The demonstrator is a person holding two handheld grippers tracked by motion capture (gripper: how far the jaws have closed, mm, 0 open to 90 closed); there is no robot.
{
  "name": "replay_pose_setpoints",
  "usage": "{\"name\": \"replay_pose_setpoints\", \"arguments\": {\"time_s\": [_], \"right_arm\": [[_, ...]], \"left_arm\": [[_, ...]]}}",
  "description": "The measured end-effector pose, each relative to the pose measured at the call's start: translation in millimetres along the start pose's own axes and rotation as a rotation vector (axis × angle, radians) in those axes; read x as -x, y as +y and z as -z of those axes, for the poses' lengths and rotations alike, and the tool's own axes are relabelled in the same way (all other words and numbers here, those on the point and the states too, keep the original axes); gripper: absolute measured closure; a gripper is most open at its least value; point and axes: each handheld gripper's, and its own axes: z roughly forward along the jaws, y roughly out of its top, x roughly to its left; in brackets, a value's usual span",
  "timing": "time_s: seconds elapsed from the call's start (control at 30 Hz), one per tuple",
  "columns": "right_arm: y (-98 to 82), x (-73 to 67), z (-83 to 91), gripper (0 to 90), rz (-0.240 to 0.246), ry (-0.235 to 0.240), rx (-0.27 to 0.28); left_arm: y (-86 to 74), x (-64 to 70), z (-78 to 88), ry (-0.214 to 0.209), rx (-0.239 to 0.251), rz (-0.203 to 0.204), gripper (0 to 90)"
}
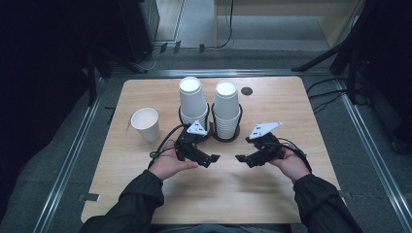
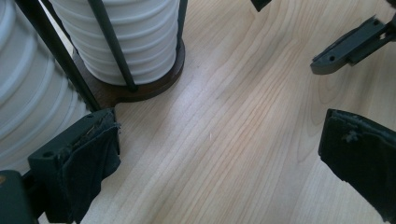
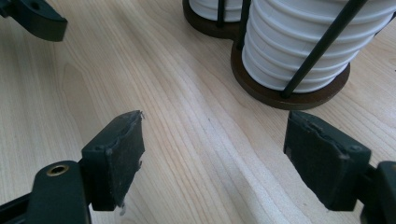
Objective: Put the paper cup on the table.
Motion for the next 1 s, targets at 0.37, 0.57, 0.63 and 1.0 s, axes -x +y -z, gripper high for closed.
{"name": "replay_pose_setpoints", "arguments": {"time_s": [0.37, 0.57, 0.63, 1.0], "right_arm": [[0.4, -1.7, -0.5, 20.5, 0.001, 0.003, -0.003], [0.3, -2.2, -0.3, 20.5, 0.006, 0.003, -0.005], [0.3, -2.1, -0.2, 20.5, 0.005, 0.004, -0.003], [0.3, -1.8, 0.4, 20.5, 0.005, 0.009, 0.0]], "left_arm": [[-0.7, -1.3, 1.9, -0.006, 0.022, 0.005, 0.0], [-0.4, -1.8, 3.6, -0.006, 0.036, 0.01, 0.0], [-0.6, -1.7, 3.1, -0.007, 0.034, 0.009, 0.0], [-1.2, -2.7, 2.1, -0.008, 0.032, 0.003, 0.0]]}}
